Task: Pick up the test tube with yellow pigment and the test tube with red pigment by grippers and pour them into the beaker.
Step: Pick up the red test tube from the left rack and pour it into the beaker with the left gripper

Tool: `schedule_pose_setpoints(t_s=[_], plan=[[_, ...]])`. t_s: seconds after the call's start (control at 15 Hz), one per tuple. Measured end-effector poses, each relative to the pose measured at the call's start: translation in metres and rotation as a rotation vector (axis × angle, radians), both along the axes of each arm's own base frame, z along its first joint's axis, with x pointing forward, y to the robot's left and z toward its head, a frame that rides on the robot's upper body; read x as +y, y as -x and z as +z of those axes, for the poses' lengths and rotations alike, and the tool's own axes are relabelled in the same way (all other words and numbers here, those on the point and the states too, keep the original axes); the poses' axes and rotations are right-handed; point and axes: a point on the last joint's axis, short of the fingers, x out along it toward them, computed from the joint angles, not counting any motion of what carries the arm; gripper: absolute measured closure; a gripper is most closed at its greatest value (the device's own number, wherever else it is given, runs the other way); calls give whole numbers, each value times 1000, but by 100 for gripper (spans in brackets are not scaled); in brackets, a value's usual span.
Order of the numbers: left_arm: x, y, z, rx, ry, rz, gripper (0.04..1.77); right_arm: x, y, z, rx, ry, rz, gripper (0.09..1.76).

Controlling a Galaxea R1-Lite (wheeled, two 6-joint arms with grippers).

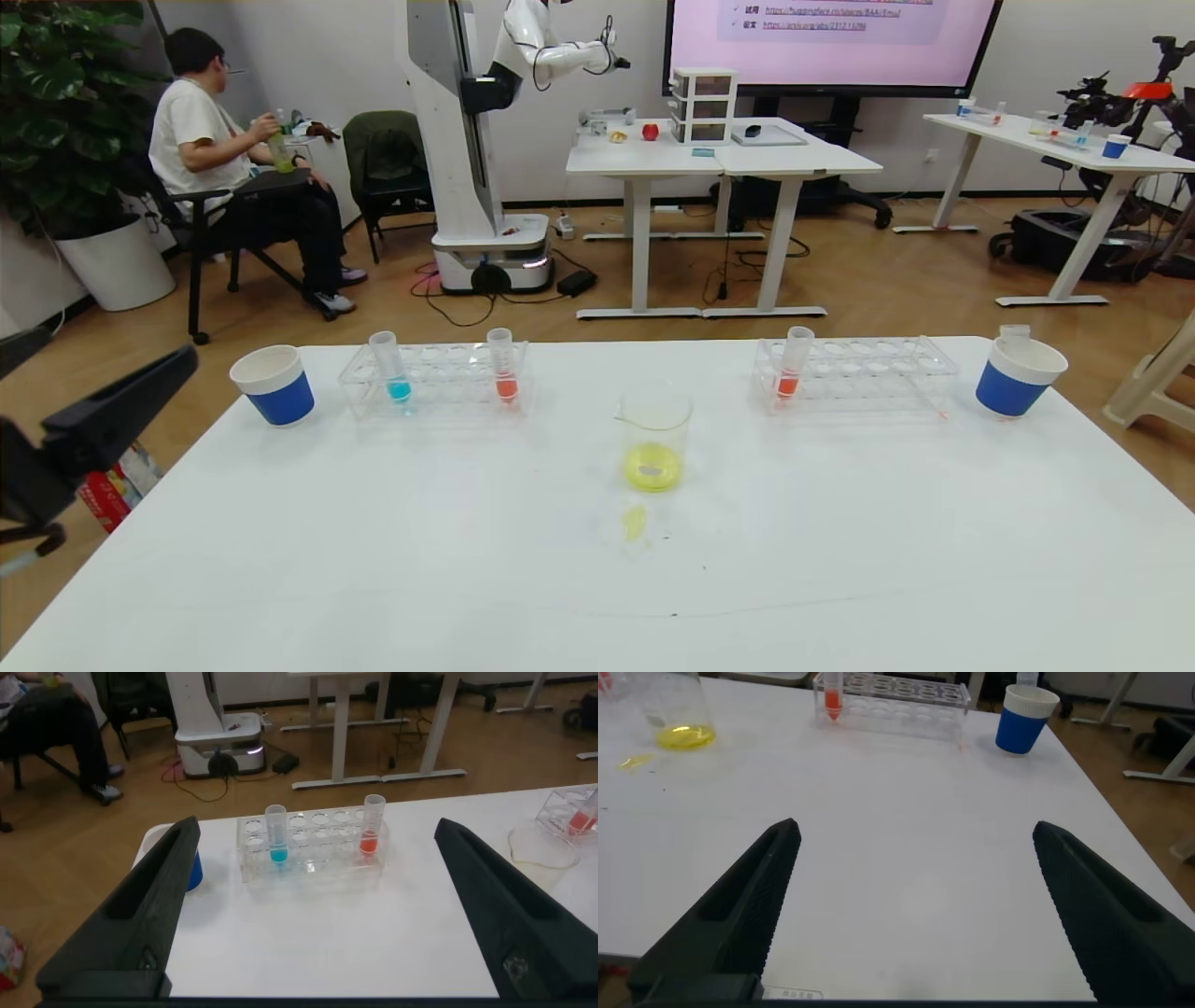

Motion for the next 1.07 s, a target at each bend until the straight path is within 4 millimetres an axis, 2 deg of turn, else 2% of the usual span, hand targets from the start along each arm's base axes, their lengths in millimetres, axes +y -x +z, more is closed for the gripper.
schedule_pose_setpoints(t_s=[0.27, 0.4, 0.53, 0.73, 1.07], plan=[[-36, -60, -6, 20, 51, 20, 6, 0, 0, 0, 0, 0, 0, 11], [-58, -87, -16, -3, 65, 43, 6, 0, 0, 0, 1, 0, 0, 11], [-82, -112, -34, -9, 72, 55, 6, 0, 0, 0, 0, 0, 0, 11], [-114, -138, -68, 8, 67, 33, 6, 0, 0, 0, 0, 0, 0, 11], [-139, -166, -124, 51, 44, 10, 6, 0, 0, 0, 0, 0, 0, 11]])
